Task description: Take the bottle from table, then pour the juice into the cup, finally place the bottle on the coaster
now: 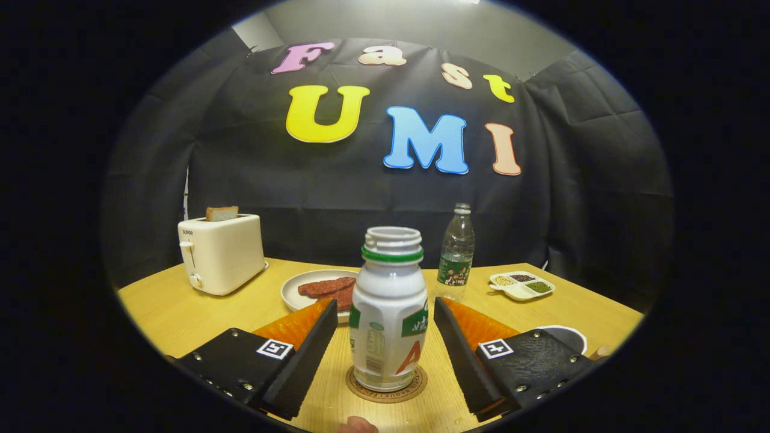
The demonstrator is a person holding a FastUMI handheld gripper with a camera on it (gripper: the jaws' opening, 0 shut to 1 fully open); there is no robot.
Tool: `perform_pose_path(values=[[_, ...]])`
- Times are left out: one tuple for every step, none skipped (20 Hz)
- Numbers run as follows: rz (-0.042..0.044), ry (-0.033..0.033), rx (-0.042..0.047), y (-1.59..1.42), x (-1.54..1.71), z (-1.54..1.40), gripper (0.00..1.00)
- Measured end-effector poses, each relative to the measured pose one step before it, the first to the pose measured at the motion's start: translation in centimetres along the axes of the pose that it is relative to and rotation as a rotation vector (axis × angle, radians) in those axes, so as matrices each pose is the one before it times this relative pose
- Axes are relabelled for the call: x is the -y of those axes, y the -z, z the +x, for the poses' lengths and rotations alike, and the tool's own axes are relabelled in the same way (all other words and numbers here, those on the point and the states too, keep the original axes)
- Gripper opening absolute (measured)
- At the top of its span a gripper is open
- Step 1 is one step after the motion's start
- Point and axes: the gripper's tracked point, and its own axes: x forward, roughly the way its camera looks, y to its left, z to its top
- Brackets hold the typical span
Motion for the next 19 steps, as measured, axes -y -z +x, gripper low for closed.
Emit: perform_pose_path(values=[[0.00899,-0.00252,0.01182,-1.350,0.069,-0.836,0.97],[0.00840,-0.00445,0.01301,-1.429,0.010,-0.841,0.97],[0.00544,0.00033,0.02271,-1.958,0.134,-1.094,0.97],[-0.00194,-0.01202,0.02488,-1.826,-0.182,-0.841,0.97],[-0.00288,-0.00730,0.02307,-2.104,-0.227,-0.931,0.97],[-0.00129,-0.01061,0.02005,-1.944,-0.057,-0.747,0.97],[0.00151,-0.02426,0.01365,-1.919,-0.583,-0.781,0.96],[-0.00355,-0.01413,0.00918,-1.446,-0.421,-0.622,0.97],[-0.01187,-0.00423,0.01867,-1.282,0.045,-0.766,0.96],[-0.00103,0.00538,0.00965,-0.715,0.460,-0.612,0.96],[0.01015,-0.00575,-0.00208,-0.115,0.179,-0.529,0.97],[0.01698,-0.01003,-0.00114,0.229,-0.630,0.110,0.97],[0.01222,-0.00759,-0.00539,0.150,-0.006,-0.433,0.97],[-0.00386,0.00323,-0.00995,0.327,0.429,-0.368,0.97],[-0.01849,0.00531,-0.00933,0.308,0.609,-0.443,0.97],[-0.01819,0.00467,-0.00657,0.304,0.588,-0.224,0.97],[-0.01187,0.00473,-0.00346,0.489,0.738,-0.347,0.97],[-0.00874,0.00465,0.00405,0.579,0.999,-0.341,0.97],[-0.01241,-0.00640,0.02247,0.279,1.086,-0.422,0.97]])
